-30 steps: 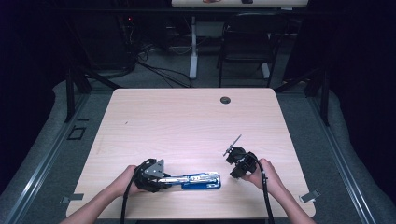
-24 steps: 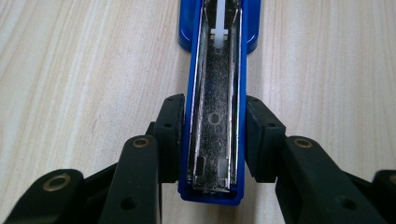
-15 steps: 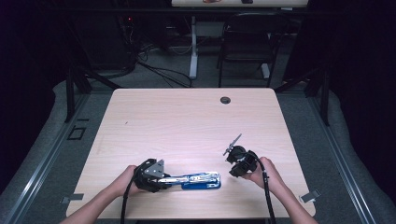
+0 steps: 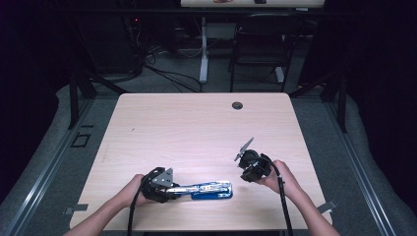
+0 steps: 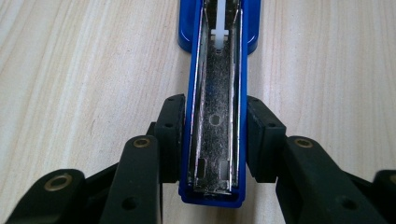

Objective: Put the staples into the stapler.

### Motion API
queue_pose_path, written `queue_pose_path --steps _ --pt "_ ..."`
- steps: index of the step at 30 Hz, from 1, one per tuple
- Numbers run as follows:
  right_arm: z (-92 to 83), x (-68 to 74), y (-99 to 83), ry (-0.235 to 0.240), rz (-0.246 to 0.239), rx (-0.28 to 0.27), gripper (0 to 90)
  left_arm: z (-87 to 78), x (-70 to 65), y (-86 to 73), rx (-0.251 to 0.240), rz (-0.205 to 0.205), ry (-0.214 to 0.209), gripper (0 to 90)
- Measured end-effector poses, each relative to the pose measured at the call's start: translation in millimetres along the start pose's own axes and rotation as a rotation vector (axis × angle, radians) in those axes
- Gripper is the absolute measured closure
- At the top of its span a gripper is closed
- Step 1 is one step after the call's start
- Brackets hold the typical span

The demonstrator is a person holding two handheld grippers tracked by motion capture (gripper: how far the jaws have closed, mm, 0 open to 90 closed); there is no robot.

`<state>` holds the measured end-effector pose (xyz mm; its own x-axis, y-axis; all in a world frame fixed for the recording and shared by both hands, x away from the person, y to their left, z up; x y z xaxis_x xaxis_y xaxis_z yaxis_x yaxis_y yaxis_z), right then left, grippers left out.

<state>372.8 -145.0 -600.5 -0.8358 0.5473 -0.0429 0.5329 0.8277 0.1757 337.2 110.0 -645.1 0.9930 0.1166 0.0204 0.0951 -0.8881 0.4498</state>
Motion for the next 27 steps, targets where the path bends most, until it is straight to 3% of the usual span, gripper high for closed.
queue_pose_path --steps 8,18,22,27 --pt "-4.6 -3.5 14.9 -0.006 -0.041 -0.03 78.3 0.6 0.2 -0.1 -0.001 -0.001 -0.003 63.1" --pt "-2.8 3.9 34.0 0.018 -0.121 -0.058 78.3 1.7 0.3 0.4 -0.01 -0.009 -0.002 63.2" --pt "-4.6 8.8 44.0 0.036 -0.146 -0.098 78.3 1.9 0.3 0.3 -0.01 -0.011 -0.003 63.2" --pt "-5.3 17.3 52.3 0.046 -0.22 -0.123 78.3 2.0 0.6 -0.1 -0.006 -0.014 -0.001 63.2"
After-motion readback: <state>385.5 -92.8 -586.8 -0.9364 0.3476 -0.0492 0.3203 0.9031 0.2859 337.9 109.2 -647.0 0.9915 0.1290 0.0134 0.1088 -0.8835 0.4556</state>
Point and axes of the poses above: each handheld gripper's, and its own axes: z roughly forward along the jaws, y roughly out of its top, x roughly to its left, the point moved 10 cm from there along z, roughly forward along the jaws, and after that the axes turned 7 degrees about x, right-handed, at the moved point
